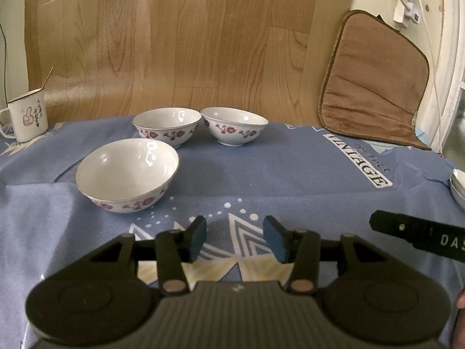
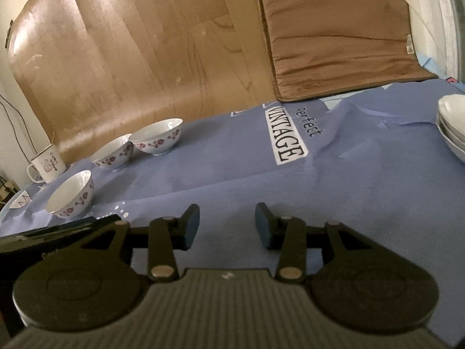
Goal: Organize plates and bowls
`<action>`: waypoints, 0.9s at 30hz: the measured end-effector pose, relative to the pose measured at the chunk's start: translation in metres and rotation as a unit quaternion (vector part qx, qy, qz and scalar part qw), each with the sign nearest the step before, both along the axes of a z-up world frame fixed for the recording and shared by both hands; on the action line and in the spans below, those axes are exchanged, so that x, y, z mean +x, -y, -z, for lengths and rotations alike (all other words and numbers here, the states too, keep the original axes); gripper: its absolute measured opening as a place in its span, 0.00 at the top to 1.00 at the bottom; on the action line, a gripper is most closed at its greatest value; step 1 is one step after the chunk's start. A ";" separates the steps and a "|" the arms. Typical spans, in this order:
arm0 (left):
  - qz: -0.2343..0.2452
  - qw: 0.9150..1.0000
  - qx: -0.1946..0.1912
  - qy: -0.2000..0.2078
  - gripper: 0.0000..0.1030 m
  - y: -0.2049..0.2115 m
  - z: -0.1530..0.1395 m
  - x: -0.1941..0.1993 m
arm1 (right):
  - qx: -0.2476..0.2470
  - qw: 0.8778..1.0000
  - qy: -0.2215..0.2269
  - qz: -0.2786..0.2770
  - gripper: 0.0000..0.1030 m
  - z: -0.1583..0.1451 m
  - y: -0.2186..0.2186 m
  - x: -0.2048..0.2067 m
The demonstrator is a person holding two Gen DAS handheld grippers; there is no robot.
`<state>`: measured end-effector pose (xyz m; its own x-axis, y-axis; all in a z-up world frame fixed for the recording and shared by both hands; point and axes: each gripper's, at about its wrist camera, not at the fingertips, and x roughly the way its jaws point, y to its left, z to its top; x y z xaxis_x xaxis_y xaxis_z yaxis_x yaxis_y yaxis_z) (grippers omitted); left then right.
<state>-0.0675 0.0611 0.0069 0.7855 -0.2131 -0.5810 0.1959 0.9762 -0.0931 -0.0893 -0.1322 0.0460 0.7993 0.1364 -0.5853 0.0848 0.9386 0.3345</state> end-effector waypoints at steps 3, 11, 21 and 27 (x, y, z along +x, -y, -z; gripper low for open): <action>0.002 1.000 0.001 0.000 0.56 -0.001 0.000 0.001 | 0.001 1.000 0.000 0.002 0.56 0.000 0.000 0.000; 0.002 1.000 0.004 0.002 0.55 -0.001 0.000 0.003 | -0.003 1.000 -0.001 -0.001 0.54 0.000 0.000 0.000; 0.003 1.000 0.003 0.001 0.52 -0.003 0.000 0.005 | -0.005 1.000 0.000 -0.006 0.49 0.000 -0.003 0.002; 0.004 1.000 0.003 0.001 0.51 -0.004 0.000 0.006 | -0.008 1.000 0.000 -0.007 0.47 -0.001 -0.005 0.003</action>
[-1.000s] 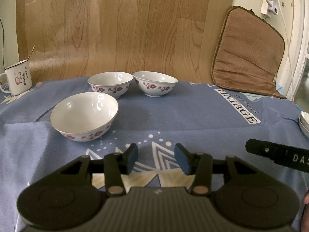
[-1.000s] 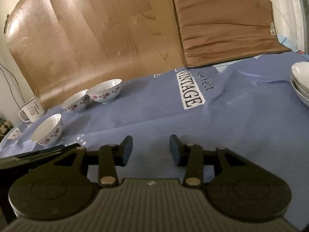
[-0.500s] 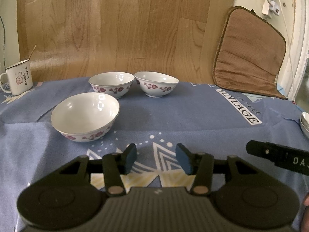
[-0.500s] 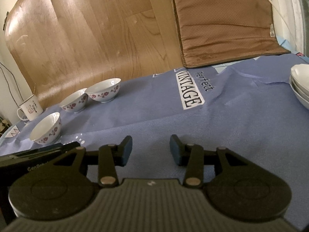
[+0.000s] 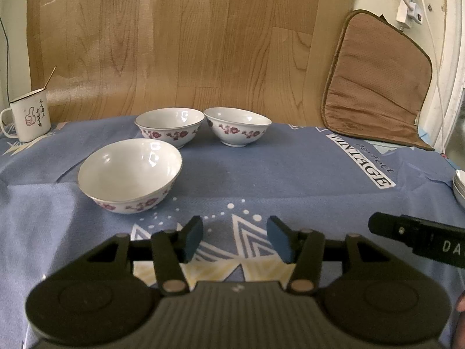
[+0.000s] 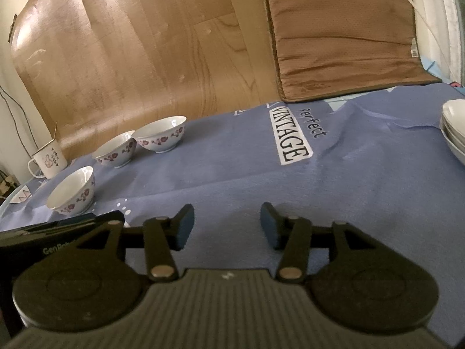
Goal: Organize plates and bowls
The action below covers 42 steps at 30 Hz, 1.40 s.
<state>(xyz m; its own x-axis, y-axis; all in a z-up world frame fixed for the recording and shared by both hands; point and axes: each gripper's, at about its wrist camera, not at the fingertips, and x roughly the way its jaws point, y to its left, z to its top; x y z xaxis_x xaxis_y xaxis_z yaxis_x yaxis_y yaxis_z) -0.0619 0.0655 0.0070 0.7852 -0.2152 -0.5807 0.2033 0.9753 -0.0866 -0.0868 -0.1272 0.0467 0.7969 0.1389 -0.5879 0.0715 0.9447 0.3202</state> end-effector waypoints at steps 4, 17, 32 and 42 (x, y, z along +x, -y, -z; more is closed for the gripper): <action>-0.001 1.000 0.001 0.001 0.51 -0.001 0.000 0.001 | 0.003 1.000 0.001 0.000 0.46 0.000 0.001 0.000; 0.027 0.997 -0.052 0.053 0.49 -0.019 -0.017 -0.026 | -0.014 1.000 -0.006 -0.005 0.45 -0.002 -0.002 0.002; -0.123 0.991 -0.056 -0.011 0.56 -0.128 -0.039 0.042 | 0.036 0.983 -0.013 -0.182 0.45 -0.047 -0.103 0.089; -0.089 0.991 -0.076 -0.070 0.91 -0.104 -0.020 0.054 | 0.079 0.974 -0.097 -0.189 0.88 -0.011 -0.124 0.119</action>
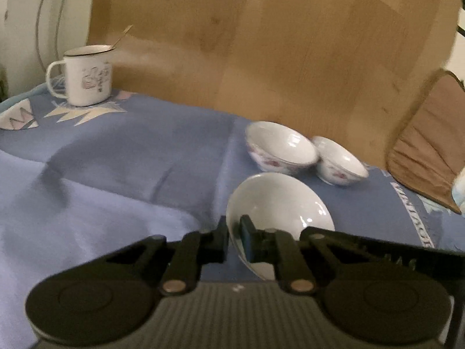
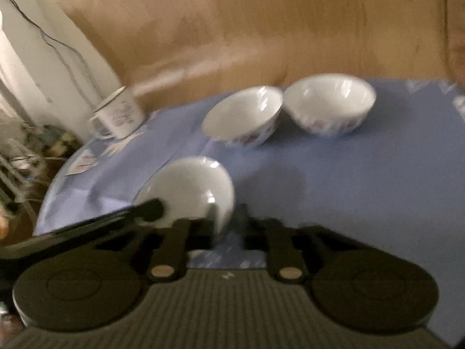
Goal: Organize plates and bowls
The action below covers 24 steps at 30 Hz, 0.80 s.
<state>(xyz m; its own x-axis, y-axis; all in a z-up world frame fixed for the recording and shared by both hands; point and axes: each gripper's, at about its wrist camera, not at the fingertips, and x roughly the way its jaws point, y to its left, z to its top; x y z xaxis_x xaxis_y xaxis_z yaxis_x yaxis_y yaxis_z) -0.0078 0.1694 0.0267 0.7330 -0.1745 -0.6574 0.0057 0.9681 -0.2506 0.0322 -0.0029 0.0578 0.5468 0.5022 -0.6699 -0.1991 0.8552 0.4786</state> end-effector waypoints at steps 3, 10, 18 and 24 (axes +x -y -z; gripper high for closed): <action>0.033 0.999 0.000 0.010 0.91 0.034 -0.008 -0.007 | -0.038 0.998 0.037 0.028 0.88 -0.010 0.017 -0.024; 0.156 0.987 -0.029 0.004 0.90 0.154 -0.015 -0.012 | -0.080 0.984 0.078 0.137 0.88 -0.020 0.124 -0.079; 0.238 0.971 -0.008 -0.019 0.88 0.267 -0.002 -0.012 | -0.103 0.962 0.061 0.245 0.88 -0.006 0.225 -0.118; 0.239 0.971 0.020 -0.019 0.77 0.279 -0.002 -0.015 | -0.089 0.958 0.058 0.266 0.82 0.005 0.242 -0.121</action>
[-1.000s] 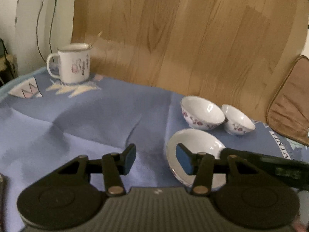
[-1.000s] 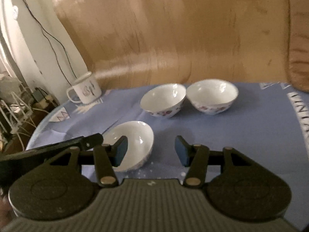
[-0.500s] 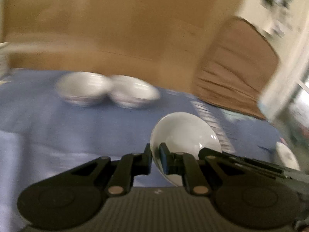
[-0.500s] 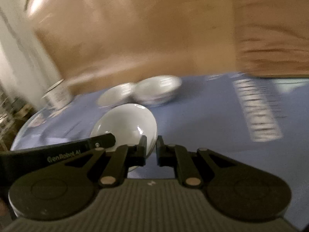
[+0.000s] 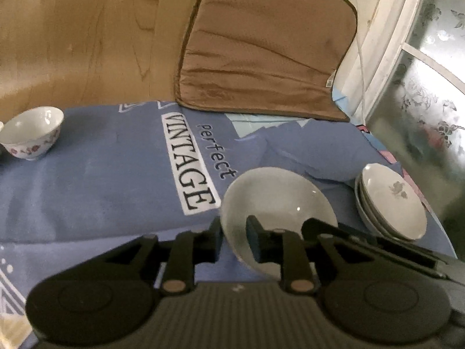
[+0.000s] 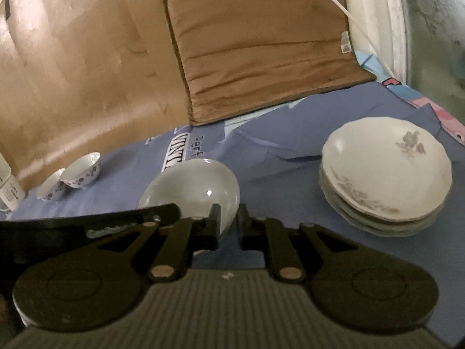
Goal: Organize plates and bowls
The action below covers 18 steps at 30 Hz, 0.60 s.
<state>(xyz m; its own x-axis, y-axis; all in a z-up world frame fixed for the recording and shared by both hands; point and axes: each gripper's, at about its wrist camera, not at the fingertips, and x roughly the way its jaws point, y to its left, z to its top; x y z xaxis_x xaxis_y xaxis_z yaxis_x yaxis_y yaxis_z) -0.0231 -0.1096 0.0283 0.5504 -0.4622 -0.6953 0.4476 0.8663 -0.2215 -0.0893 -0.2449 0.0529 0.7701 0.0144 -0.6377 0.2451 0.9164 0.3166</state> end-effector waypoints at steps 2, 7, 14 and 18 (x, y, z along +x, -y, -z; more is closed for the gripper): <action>-0.008 1.000 -0.007 0.018 0.68 -0.011 -0.009 -0.002 | -0.003 1.000 0.014 0.008 0.74 -0.003 -0.004 -0.002; -0.071 0.995 -0.026 0.063 0.66 -0.073 -0.028 0.000 | -0.019 0.997 0.076 0.025 0.59 -0.024 -0.010 -0.010; -0.205 0.972 0.052 0.104 0.66 -0.175 -0.014 0.007 | -0.014 0.992 0.097 -0.078 0.59 -0.041 -0.070 0.005; -0.253 0.959 0.081 0.102 0.66 -0.218 0.000 0.013 | 0.026 0.988 0.044 -0.148 0.60 -0.027 -0.112 0.033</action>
